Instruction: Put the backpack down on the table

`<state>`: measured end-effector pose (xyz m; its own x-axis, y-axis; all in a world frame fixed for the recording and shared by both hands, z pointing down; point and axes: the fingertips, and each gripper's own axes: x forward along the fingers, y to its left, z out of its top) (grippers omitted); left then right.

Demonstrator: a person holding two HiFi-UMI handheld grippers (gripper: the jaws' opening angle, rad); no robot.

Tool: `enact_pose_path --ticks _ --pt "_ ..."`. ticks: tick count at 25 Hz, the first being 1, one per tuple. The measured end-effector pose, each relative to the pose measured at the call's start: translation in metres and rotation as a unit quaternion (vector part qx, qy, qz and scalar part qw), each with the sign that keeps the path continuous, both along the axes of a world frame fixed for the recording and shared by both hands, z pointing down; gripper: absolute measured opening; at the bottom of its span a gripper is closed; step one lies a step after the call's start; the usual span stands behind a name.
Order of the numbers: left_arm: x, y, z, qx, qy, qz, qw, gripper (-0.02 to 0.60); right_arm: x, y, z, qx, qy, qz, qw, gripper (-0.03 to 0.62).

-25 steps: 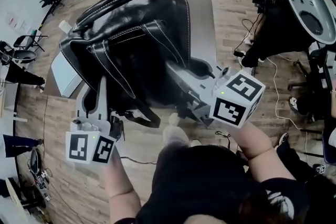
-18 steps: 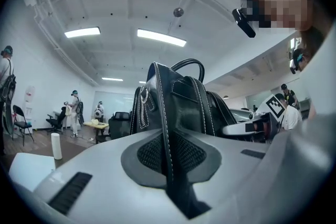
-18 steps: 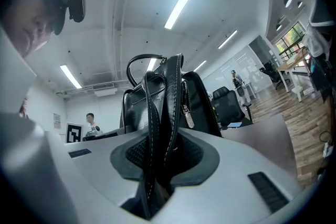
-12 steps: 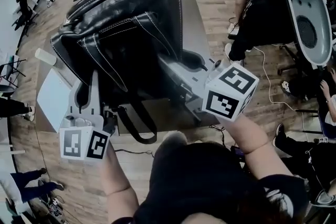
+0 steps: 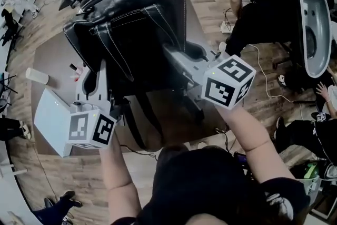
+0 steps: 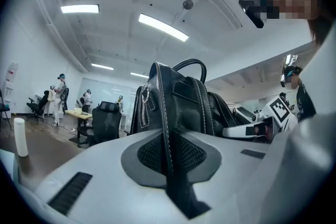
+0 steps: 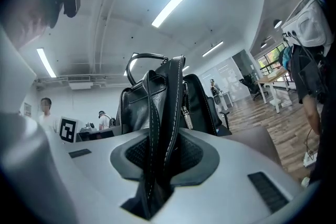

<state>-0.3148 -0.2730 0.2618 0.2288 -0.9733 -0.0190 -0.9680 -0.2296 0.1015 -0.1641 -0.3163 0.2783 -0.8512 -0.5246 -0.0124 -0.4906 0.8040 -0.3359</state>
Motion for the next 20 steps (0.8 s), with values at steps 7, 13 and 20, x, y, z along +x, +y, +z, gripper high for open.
enact_pose_path --ticks 7,13,20 --pt "-0.012 -0.056 0.032 -0.005 0.014 0.013 0.9998 0.055 -0.01 -0.05 0.027 0.003 0.029 0.042 0.999 0.102" --pt "-0.021 -0.098 0.054 -0.01 0.008 0.013 0.9998 0.055 -0.02 -0.093 0.051 0.004 0.043 0.074 0.996 0.101" --pt "-0.035 -0.136 0.077 -0.01 0.006 0.004 0.9999 0.055 -0.033 -0.132 0.073 0.007 0.051 0.097 0.994 0.103"
